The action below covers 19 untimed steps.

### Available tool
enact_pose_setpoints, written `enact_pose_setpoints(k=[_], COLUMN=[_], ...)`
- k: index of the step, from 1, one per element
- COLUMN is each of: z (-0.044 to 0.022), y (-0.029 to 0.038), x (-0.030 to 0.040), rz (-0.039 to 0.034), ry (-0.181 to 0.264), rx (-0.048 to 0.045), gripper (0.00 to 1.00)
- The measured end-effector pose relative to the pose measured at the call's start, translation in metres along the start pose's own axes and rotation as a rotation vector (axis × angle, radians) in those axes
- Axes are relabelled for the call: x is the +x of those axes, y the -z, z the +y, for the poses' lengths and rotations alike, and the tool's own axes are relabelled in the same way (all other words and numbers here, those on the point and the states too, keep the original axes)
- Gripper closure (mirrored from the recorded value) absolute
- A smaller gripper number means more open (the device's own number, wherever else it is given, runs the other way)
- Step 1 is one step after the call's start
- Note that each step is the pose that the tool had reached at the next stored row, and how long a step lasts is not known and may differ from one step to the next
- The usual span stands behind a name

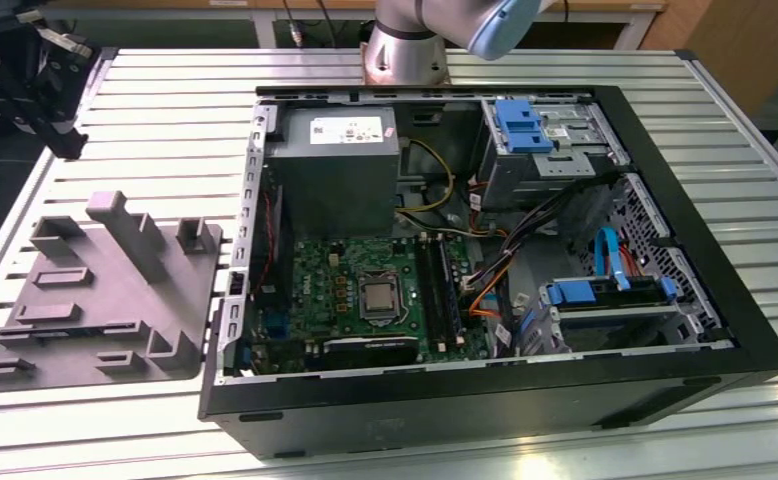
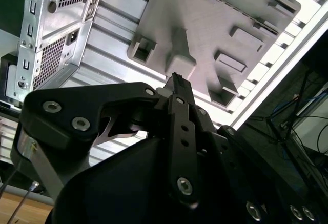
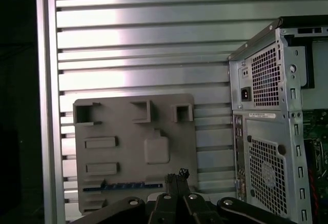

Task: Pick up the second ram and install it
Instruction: 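Reach for the second ram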

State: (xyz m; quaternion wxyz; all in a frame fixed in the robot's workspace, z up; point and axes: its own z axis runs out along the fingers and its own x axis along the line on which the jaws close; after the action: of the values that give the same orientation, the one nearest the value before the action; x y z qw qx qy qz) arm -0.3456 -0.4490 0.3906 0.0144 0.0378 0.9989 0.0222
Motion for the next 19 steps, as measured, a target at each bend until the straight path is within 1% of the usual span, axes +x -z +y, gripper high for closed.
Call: enact_pose_setpoints(k=[10, 19], z=[-0.0015, -0.0032], y=[0.0001, 0.0003], x=[0.0047, 0.0105], rz=[0.0, 0.0], ry=[0.0, 0.0], rx=[0.0, 0.0], gripper=[0.89, 0.89])
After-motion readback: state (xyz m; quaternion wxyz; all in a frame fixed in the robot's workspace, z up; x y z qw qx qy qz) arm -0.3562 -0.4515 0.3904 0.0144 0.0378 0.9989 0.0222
